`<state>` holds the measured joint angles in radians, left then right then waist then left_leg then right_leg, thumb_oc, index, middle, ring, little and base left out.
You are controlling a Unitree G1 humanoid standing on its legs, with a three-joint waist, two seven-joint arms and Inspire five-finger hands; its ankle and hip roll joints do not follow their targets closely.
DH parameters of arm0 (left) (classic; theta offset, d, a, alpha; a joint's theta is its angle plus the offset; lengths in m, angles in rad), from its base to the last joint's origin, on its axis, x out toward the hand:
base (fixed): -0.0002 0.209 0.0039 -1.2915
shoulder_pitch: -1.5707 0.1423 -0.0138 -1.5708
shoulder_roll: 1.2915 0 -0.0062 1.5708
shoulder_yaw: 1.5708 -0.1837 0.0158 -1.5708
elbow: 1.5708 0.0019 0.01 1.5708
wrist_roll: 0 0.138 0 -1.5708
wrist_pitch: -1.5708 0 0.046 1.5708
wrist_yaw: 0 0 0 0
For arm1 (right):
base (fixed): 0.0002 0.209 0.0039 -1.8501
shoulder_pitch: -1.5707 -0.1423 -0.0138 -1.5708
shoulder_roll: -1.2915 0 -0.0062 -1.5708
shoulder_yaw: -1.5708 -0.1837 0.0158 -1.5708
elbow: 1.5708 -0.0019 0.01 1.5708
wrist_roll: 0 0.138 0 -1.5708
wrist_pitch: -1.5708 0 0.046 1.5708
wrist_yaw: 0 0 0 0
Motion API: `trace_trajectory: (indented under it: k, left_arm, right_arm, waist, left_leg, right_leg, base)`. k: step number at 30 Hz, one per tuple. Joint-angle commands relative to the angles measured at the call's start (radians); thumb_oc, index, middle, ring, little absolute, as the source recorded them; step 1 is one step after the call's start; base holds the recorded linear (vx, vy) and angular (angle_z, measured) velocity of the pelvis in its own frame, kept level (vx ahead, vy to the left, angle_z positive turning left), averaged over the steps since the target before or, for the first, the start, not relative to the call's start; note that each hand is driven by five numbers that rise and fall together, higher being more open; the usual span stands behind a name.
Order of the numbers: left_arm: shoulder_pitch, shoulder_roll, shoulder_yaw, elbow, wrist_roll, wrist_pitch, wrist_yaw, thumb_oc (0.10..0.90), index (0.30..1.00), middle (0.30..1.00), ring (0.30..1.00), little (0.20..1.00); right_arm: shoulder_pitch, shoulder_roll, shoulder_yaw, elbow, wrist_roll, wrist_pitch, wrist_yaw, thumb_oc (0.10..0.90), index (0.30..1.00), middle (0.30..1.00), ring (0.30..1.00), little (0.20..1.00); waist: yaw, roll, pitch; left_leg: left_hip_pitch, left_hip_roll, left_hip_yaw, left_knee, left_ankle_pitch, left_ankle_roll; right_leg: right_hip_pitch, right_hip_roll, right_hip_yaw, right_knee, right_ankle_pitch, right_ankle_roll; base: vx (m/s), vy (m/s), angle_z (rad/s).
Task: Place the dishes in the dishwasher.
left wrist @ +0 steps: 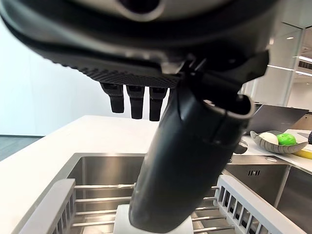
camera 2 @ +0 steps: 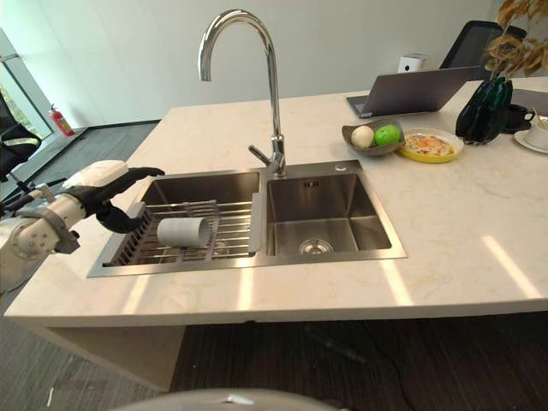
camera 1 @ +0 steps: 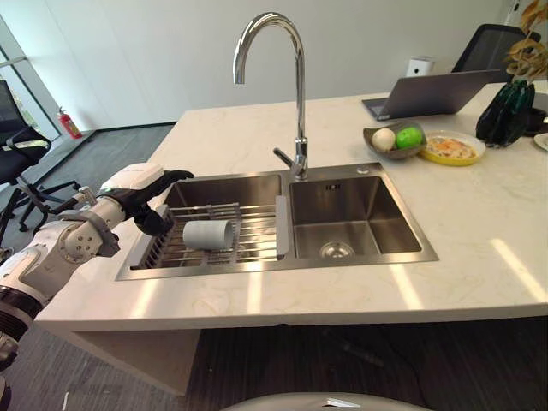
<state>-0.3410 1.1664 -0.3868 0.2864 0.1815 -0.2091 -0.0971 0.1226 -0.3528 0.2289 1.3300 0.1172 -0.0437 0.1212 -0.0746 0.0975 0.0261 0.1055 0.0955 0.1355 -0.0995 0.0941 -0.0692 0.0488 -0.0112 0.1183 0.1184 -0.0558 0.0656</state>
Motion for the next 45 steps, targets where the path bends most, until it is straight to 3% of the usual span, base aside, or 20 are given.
trace_trajectory:
  k: [1, 16, 27, 45]
  left_arm:
    - [-0.125, 0.026, 0.094, -0.015, -0.053, -0.010, 0.038, 0.800, 0.900, 0.900, 0.900, 0.900]
    - [-0.156, -0.191, -0.044, 0.092, 0.091, -0.010, 0.082, 0.800, 0.900, 0.900, 0.900, 0.900]
    - [-0.217, -0.244, -0.087, 0.239, 0.320, 0.048, 0.218, 0.800, 0.900, 0.900, 0.900, 0.900]
    - [-0.283, -0.313, -0.178, 0.463, 0.375, 0.082, 0.215, 0.800, 0.900, 0.900, 0.900, 0.900]
  right_arm:
    - [-0.056, 0.031, 0.038, -0.002, -0.017, -0.016, 0.007, 0.800, 0.900, 0.900, 0.900, 0.900]
    - [-0.069, 0.008, 0.017, 0.010, -0.022, -0.022, -0.024, 0.800, 0.900, 0.900, 0.900, 0.900]
    - [-0.076, 0.005, 0.010, 0.008, -0.022, -0.033, -0.059, 0.800, 0.900, 0.900, 0.900, 0.900]
    - [-0.094, 0.001, 0.029, 0.024, -0.025, -0.021, -0.070, 0.800, 0.900, 0.900, 0.900, 0.900]
  waist:
    - [-0.016, -0.086, 0.004]
    - [-0.036, -0.087, 0.025]
    - [-0.046, -0.083, 0.029]
    - [-0.070, -0.064, 0.028]
  left_leg:
    - [0.077, -0.062, -0.006, 0.012, -0.095, -0.006]
    - [0.071, -0.049, 0.007, 0.012, -0.081, -0.012]
    - [0.073, -0.045, 0.015, 0.012, -0.082, -0.013]
    - [0.085, -0.047, 0.029, 0.012, -0.087, -0.013]
  right_leg:
    - [0.095, -0.045, 0.014, -0.187, 0.075, 0.085]
    - [0.083, -0.031, 0.016, -0.185, 0.079, 0.071]
    - [0.081, -0.026, 0.020, -0.186, 0.078, 0.070]
    - [0.084, -0.021, 0.033, -0.180, 0.075, 0.068]
  base:
    - [-0.04, -0.011, 0.01]
    - [-0.02, -0.008, -0.01]
    - [0.00, -0.007, -0.02]
    - [0.00, -0.001, -0.03]
